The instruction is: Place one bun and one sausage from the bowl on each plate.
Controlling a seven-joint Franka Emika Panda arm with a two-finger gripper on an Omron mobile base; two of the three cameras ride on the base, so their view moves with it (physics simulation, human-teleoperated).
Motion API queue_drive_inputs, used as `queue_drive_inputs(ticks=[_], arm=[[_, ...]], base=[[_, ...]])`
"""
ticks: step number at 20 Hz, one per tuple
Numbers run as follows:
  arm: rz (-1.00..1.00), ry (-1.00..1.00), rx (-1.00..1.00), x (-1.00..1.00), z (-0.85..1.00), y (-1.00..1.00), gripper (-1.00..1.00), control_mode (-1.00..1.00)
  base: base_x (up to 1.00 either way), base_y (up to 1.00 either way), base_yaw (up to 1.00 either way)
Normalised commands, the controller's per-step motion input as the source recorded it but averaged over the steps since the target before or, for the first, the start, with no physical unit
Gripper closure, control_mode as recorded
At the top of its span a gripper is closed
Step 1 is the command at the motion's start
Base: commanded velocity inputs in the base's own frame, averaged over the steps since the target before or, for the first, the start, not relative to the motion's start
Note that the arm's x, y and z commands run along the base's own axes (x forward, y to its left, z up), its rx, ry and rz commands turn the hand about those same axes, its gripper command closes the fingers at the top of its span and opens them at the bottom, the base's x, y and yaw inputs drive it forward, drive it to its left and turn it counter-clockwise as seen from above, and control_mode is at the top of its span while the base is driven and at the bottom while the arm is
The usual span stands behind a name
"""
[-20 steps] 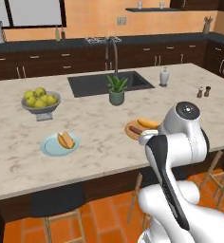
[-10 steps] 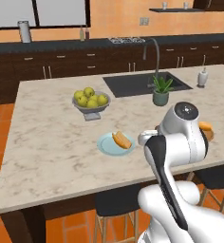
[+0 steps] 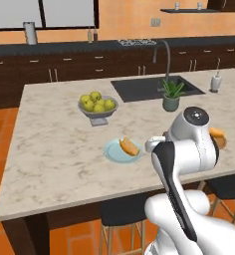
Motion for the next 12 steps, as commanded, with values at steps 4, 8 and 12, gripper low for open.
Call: queue_drive_inputs(ticks=[4, 8, 12], arm=[[0.00, 0.00, 0.00, 0.00, 0.00, 0.00, 1.00, 1.00], [0.00, 0.00, 0.00, 0.00, 0.00, 0.00, 1.00, 1.00], [0.10, 0.00, -0.01, 0.48, 0.00, 0.13, 1.00, -1.00]], base=[[0.00, 1.00, 0.31], [0.07, 0.95, 0.22], [0.00, 0.00, 0.00]])
